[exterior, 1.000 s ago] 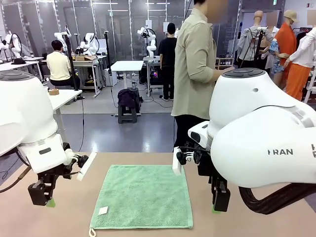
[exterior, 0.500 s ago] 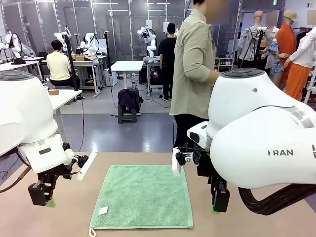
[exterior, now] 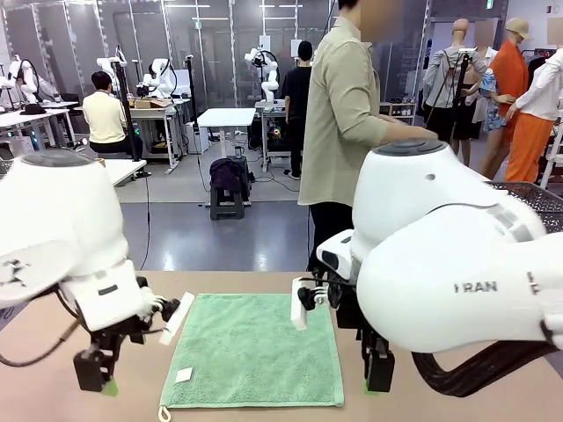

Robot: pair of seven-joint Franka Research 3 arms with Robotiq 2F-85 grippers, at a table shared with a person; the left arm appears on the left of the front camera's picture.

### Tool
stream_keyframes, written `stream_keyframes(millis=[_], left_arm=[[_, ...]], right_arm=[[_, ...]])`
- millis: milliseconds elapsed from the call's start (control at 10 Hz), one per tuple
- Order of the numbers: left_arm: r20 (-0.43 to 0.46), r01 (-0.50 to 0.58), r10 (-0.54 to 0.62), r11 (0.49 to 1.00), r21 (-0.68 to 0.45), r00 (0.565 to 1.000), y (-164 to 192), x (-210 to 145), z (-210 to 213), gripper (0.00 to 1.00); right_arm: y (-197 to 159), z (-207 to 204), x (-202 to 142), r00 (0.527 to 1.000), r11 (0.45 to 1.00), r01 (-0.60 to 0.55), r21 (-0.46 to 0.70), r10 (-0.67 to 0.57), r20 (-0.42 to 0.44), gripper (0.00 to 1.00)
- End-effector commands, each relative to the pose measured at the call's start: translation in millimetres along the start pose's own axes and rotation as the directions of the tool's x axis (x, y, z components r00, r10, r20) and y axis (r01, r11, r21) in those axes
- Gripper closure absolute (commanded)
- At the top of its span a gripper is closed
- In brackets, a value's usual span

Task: Fold the towels and place them in the basket.
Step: When a person lays out a Towel with hook on the table, fold it in half twice.

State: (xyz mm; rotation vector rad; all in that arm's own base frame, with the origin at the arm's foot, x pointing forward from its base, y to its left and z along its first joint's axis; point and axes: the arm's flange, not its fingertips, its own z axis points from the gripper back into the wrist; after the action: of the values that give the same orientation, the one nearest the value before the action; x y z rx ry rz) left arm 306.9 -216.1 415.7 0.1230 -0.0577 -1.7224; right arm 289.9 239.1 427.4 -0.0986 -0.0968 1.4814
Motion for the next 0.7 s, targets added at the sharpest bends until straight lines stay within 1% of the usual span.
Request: stream_keyframes(millis=[0,200,300,600], left_arm=[[0.033,-0.037,0.037,0.999,-0.016,0.999,-19.8,12.9,-33.7,0.00],[0.066,-0.052,0.054,0.998,-0.026,0.996,-30.4,25.5,-54.5,0.00],[0.066,-0.082,0.082,0.997,-0.014,0.994,-33.1,32.0,-67.8,0.00],[0.082,-0.094,0.096,0.995,-0.029,0.992,-35.2,38.4,-89.8,0.00]], right_arm=[[8.9,-25.3,8.6,1.000,1.000,0.016,0.010,-0.016,0.020,0.00],[14.7,-42.0,12.4,0.999,1.000,0.010,0.026,-0.011,0.038,0.00],[17.0,-54.6,15.7,0.999,0.999,0.014,0.040,-0.015,0.044,0.00],[19.5,-80.8,16.3,0.998,0.998,0.045,0.045,-0.046,0.039,0.00]])
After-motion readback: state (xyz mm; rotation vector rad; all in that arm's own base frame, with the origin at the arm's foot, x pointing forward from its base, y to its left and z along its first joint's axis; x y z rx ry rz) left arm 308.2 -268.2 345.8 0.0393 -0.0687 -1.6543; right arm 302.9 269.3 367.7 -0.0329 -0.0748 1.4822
